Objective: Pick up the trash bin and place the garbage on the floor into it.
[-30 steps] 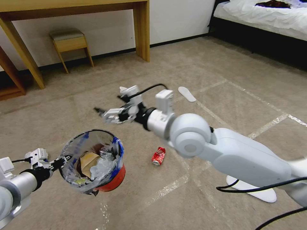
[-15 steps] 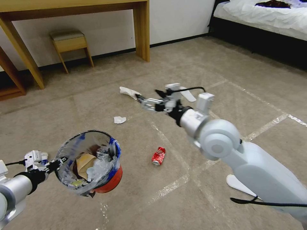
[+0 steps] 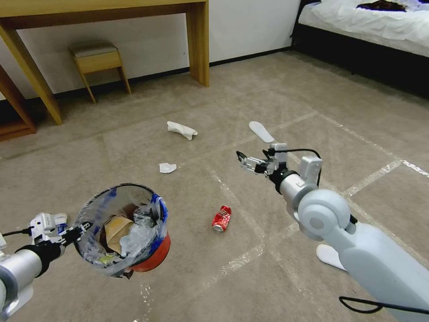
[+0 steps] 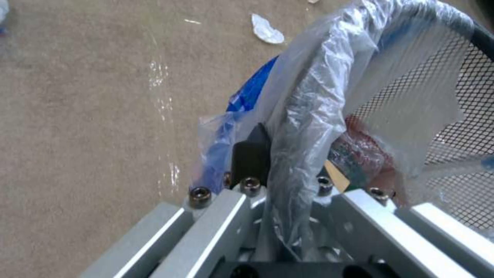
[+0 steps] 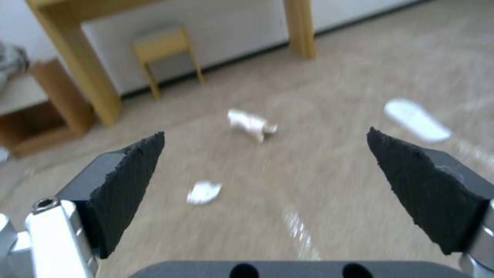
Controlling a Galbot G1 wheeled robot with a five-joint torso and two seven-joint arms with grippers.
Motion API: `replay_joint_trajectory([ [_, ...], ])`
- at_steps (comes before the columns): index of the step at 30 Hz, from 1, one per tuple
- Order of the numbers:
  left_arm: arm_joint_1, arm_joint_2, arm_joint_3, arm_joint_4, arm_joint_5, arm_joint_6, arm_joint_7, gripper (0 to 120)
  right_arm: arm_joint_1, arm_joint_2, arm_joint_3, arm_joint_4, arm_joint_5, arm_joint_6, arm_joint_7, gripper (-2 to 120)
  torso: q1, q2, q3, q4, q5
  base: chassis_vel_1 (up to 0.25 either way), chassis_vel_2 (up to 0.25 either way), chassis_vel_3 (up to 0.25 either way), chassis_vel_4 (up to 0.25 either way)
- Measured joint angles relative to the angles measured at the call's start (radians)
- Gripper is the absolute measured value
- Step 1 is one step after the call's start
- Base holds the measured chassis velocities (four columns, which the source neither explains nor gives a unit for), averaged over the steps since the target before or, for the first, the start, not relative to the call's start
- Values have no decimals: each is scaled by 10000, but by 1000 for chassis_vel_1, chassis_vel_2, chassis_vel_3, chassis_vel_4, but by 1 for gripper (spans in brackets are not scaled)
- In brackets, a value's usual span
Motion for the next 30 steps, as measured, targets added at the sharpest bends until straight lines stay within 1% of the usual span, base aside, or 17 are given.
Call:
replay_joint_trajectory([
  [1, 0, -81, -4, -15, 194, 0, 61, 1, -322, 66, 239, -73, -420, 387, -249, 100, 1, 0, 0, -1, 1, 0, 0, 0, 0],
  [2, 0, -81, -4, -15, 194, 0, 61, 1, -322, 66, 239, -73, -420, 387, -249, 100, 1, 0, 0, -1, 1, 0, 0, 0, 0],
  [3, -2, -158, -4, -30, 402, 0, 119, 1, -667, 149, 529, -167, -1022, 901, -563, 100, 0, 0, 0, -2, 1, 0, 0, 0, 0],
  [4, -21, -295, 1, -68, 633, 0, 166, 1, -1127, 299, 971, -320, -2085, 1758, -1112, 100, 1, 0, 1, -2, 1, 0, 0, 0, 0],
  [5, -21, -295, 1, -68, 633, 0, 166, 1, -1127, 299, 971, -320, -2085, 1758, -1112, 100, 1, 0, 1, -2, 1, 0, 0, 0, 0],
  [7, -93, -515, 19, -123, 965, 0, 259, 1, -1717, 527, 1577, -397, -3179, 2757, -1652, 100, 0, 0, 1, 0, -1, 0, 0, 0, 0],
  [8, -93, -515, 19, -123, 965, 0, 259, 1, -1717, 527, 1577, -397, -3179, 2757, -1652, 100, 0, 0, 1, 0, -1, 0, 0, 0, 0],
  [10, -113, -736, 27, -204, 1143, 0, 310, 1, -2280, 791, 2174, -373, -3783, 3321, -1927, 100, 0, 0, 1, -2, 1, 0, 0, 0, 0],
  [11, -113, -736, 27, -204, 1143, 0, 310, 1, -2280, 791, 2174, -373, -3783, 3321, -1927, 100, 0, 0, 1, -2, 1, 0, 0, 0, 0],
  [13, -116, -883, -11, -274, 1179, 0, 341, 1, -2693, 1039, 2633, -213, -4148, 3565, -2020, 100, 0, 0, 0, -1, 0, 0, 0, 0, 0],
  [17, -126, -1008, -98, -317, 1358, 0, 427, 1, -3188, 1304, 3233, 87, -4608, 3716, -2137, 100, 0, 0, 0, 0, 1, 0, 0, 0, 0],
  [19, -130, -1128, -125, -356, 1421, 0, 479, 1, -3795, 1562, 3794, 458, -5049, 3798, -2204, 100, 0, 0, 1, 2, -1, 0, 0, 0, 0],
  [20, -145, -1234, -125, -374, 1446, 0, 506, 1, -4253, 1768, 4178, 712, -5323, 3875, -2311, 100, 0, 0, 0, -2, 0, 0, 0, 0, 0],
  [24, -163, -1354, -100, -397, 1524, 0, 535, 1, -4795, 2054, 4503, 1030, -5591, 3973, -2396, 100, 0, 0, 0, -4, 0, 0, 0, 0, 0],
  [27, -232, -1535, -43, -457, 1702, 0, 620, 1, -5611, 2597, 4856, 1464, -6046, 4155, -2473, 100, 0, 0, 0, -1, 0, 0, 0, 0, 0],
  [28, -232, -1535, -43, -457, 1702, 0, 620, 1, -5611, 2597, 4856, 1464, -6046, 4155, -2473, 100, 0, 0, 0, -1, 0, 0, 0, 0, 0],
  [30, -248, -1606, 37, -480, 1722, 0, 635, 1, -5840, 2854, 4990, 1541, -6196, 4261, -2545, 100, 0, 0, 1, -1, 0, 0, 0, 0, 0],
])
